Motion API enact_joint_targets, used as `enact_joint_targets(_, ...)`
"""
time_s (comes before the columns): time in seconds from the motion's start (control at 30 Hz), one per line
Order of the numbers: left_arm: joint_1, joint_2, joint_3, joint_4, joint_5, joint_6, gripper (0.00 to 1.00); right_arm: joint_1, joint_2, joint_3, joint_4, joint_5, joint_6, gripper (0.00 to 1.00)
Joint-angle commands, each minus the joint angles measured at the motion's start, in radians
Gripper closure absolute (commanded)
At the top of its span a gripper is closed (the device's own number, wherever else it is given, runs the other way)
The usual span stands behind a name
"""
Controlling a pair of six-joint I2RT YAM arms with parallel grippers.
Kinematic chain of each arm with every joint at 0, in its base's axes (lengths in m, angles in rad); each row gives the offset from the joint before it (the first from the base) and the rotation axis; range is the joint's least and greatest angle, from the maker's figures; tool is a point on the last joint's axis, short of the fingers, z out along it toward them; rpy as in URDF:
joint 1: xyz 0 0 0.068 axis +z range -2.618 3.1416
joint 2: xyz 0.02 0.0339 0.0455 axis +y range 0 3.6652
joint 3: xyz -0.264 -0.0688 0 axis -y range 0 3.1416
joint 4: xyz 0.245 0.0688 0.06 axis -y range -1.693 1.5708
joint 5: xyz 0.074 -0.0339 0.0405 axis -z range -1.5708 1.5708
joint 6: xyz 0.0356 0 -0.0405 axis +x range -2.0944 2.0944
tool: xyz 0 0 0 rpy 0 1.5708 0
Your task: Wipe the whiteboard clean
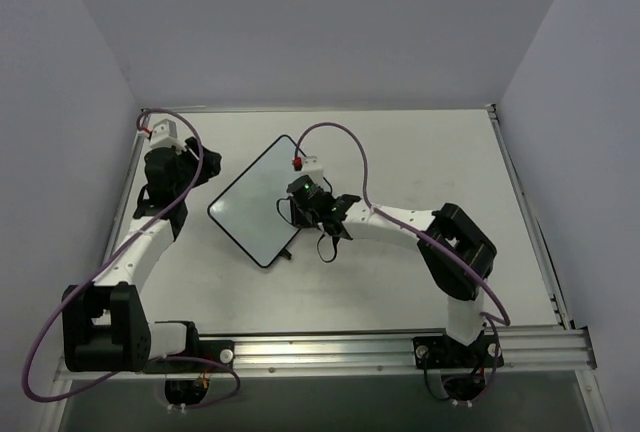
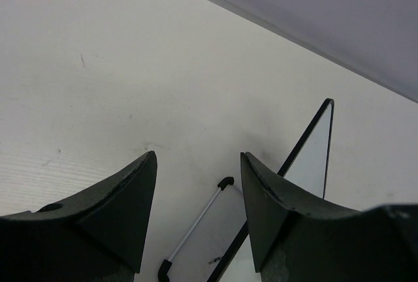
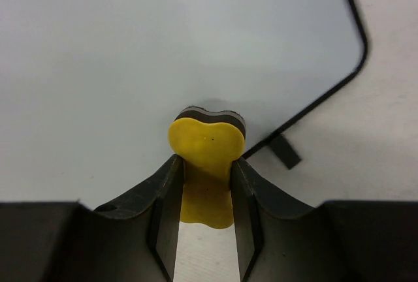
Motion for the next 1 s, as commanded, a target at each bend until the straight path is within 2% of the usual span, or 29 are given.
enact_joint_targets(0.0,0.003,-0.049,0.062,-0.091,-0.074,-0.03,0.38,-0.118,-0.118,-0.032,-0.051,0.027,0.021,1.0)
enact_joint_targets(0.1,-0.004,-0.061,0.079,-0.12,-0.058,-0.044,0.39,-0.24,-0.187,-0.087,-0.04,-0.027,0.034,1.0)
enact_joint_targets(0.13,-0.007,-0.065,0.079,-0.126,-0.058,-0.048,0.39,-0.327,-0.196,-0.085,-0.064,-0.021,0.036,0.99)
enact_joint_targets(0.2,-0.013,-0.087,0.081,-0.148,-0.06,-0.053,0.39,-0.406,-0.186,-0.057,-0.099,0.001,0.025,0.98)
enact_joint_targets(0.23,-0.016,-0.09,0.082,-0.159,-0.058,-0.053,0.39,-0.457,-0.17,0.004,-0.153,0.019,0.006,0.95)
enact_joint_targets(0.37,-0.041,-0.119,0.107,-0.232,-0.058,-0.056,0.39,-0.524,-0.005,0.197,-0.216,0.035,-0.03,0.86)
enact_joint_targets(0.57,-0.164,-0.174,0.145,-0.35,-0.086,-0.042,0.39,-0.545,0.263,0.553,-0.313,-0.04,-0.061,0.76)
enact_joint_targets(0.7,-0.178,-0.229,0.162,-0.435,-0.1,-0.031,0.39,-0.548,0.397,0.722,-0.386,-0.076,-0.068,0.69)
enact_joint_targets(0.87,-0.179,-0.288,0.214,-0.528,-0.136,-0.004,0.38,-0.555,0.502,0.816,-0.39,-0.134,-0.073,0.58)
enact_joint_targets(0.97,-0.179,-0.309,0.265,-0.588,-0.141,0.015,0.38,-0.555,0.525,0.851,-0.387,-0.159,-0.091,0.43)
